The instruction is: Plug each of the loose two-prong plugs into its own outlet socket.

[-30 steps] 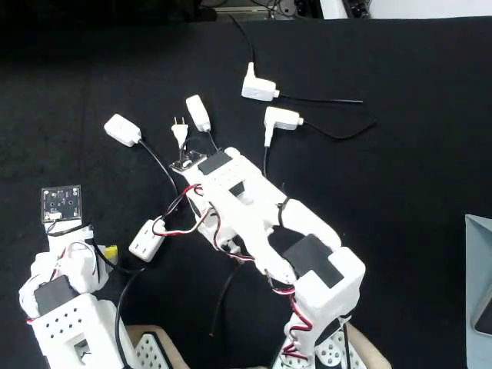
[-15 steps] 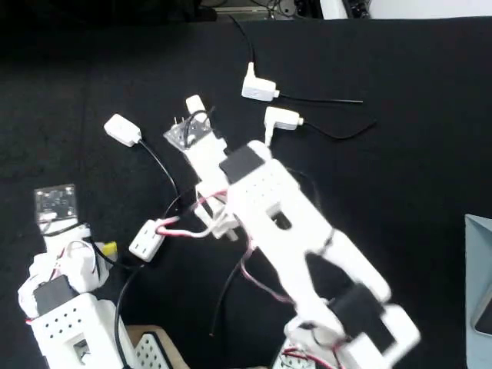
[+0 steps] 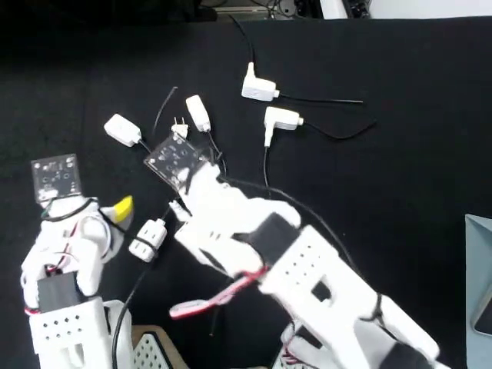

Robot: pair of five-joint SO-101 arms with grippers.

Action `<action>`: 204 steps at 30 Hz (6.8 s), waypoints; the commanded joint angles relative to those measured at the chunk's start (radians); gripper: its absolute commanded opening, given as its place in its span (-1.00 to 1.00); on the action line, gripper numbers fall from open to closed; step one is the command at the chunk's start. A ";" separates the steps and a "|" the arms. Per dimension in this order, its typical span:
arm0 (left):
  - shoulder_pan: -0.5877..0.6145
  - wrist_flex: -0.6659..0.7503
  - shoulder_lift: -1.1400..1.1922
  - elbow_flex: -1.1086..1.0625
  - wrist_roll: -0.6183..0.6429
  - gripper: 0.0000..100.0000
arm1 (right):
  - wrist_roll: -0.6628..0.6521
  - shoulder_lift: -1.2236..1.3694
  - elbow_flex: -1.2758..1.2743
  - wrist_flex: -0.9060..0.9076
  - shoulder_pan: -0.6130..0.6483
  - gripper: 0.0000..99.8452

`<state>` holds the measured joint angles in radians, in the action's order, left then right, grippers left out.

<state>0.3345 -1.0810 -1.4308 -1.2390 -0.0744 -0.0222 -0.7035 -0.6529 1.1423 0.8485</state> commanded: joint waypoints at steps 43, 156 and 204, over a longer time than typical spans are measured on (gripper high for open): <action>0.349 -0.126 -0.258 0.015 -0.012 -0.39 | 0.104 0.240 -0.085 -0.365 0.160 -0.98; 0.499 -0.012 -0.265 -0.272 -0.017 -0.39 | -0.229 0.326 0.269 -0.178 -0.117 -0.98; 0.493 -0.008 -0.265 -0.294 -0.018 -0.39 | -0.209 0.595 0.552 0.443 -0.549 -0.98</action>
<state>0.8270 -1.1101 -1.6886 -1.5397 -0.0852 -0.0667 -0.0483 -0.0560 1.5535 0.2700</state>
